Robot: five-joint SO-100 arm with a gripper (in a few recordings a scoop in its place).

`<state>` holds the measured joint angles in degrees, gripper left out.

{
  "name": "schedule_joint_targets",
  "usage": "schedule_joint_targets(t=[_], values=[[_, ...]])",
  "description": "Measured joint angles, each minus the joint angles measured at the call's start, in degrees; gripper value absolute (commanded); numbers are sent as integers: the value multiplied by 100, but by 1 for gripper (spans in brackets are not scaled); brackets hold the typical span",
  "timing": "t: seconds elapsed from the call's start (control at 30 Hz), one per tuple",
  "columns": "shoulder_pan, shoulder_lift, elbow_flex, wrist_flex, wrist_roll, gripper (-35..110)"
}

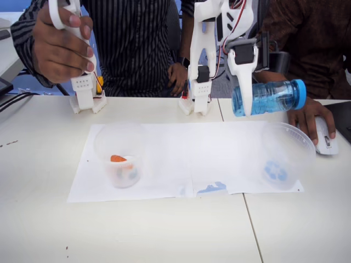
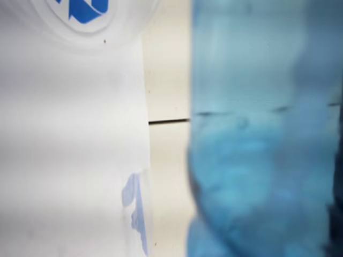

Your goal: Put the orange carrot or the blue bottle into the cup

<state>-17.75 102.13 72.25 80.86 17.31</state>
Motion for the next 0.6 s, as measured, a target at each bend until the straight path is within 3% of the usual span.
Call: schedule_joint_targets(t=[0.6], values=[[-1389, -316, 0, 0, 0, 20]])
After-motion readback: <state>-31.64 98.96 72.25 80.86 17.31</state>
